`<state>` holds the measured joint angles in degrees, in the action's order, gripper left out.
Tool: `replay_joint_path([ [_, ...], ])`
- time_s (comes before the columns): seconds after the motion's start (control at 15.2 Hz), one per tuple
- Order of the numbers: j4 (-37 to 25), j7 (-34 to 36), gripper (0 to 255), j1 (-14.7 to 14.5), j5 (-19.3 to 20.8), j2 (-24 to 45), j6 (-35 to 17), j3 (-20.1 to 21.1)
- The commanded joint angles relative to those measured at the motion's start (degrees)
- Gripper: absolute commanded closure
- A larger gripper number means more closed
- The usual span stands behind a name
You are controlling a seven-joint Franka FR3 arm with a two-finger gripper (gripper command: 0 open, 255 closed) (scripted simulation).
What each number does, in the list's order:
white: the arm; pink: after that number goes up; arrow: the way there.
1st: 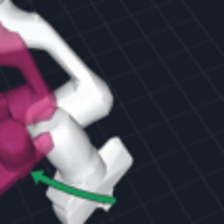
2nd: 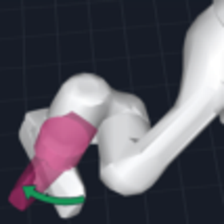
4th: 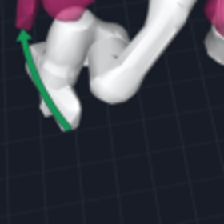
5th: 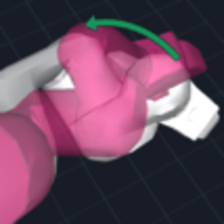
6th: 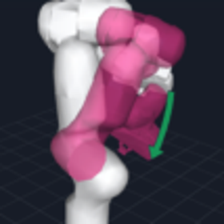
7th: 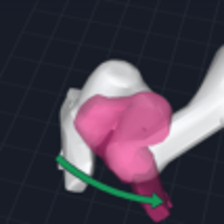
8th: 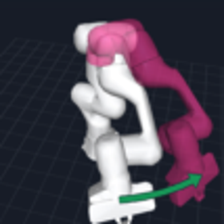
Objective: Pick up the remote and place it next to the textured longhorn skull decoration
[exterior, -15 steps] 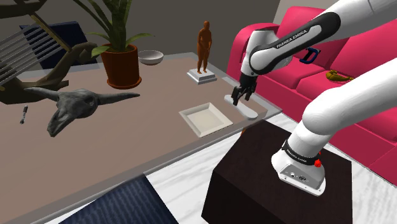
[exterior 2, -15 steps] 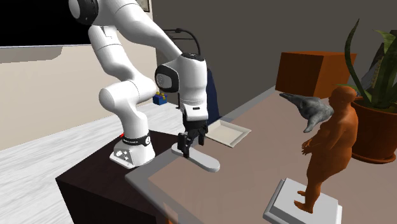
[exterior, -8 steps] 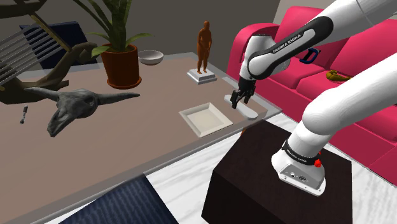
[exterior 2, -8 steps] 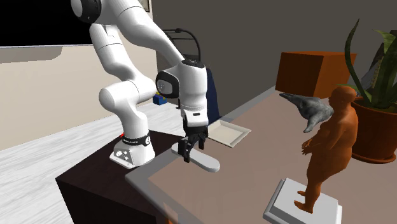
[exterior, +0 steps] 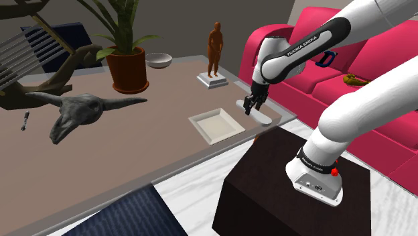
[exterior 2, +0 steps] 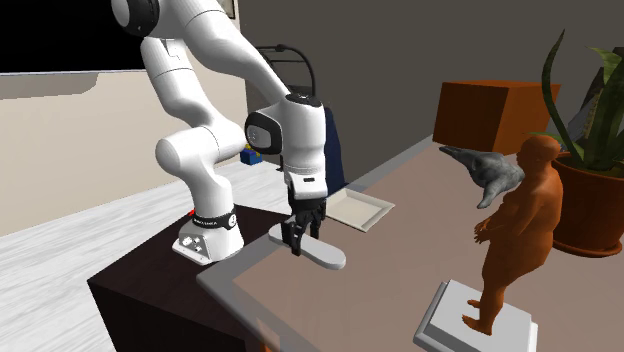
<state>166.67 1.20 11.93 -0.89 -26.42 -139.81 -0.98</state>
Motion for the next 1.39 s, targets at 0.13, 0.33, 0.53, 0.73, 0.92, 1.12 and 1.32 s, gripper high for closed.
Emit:
replay_joint_path([
  [0.13,0.0,-0.01,255,-0.01,0.0,0.01,-0.01,0.0],
  [0.33,-0.28,0.03,255,0.02,0.03,-0.87,1.15,0.02],
  [0.53,-1.27,0.12,255,0.07,0.11,-3.31,4.58,0.06],
  [0.73,-2.39,0.19,255,0.11,0.16,-5.51,7.9,0.1],
  [0.92,-3.66,0.26,255,0.14,0.21,-7.46,11.11,0.13],
  [1.12,-5.05,0.33,255,0.17,0.24,-9.16,14.21,0.16],
  [1.32,-6.56,0.38,255,0.18,0.27,-10.64,17.2,0.18],
])
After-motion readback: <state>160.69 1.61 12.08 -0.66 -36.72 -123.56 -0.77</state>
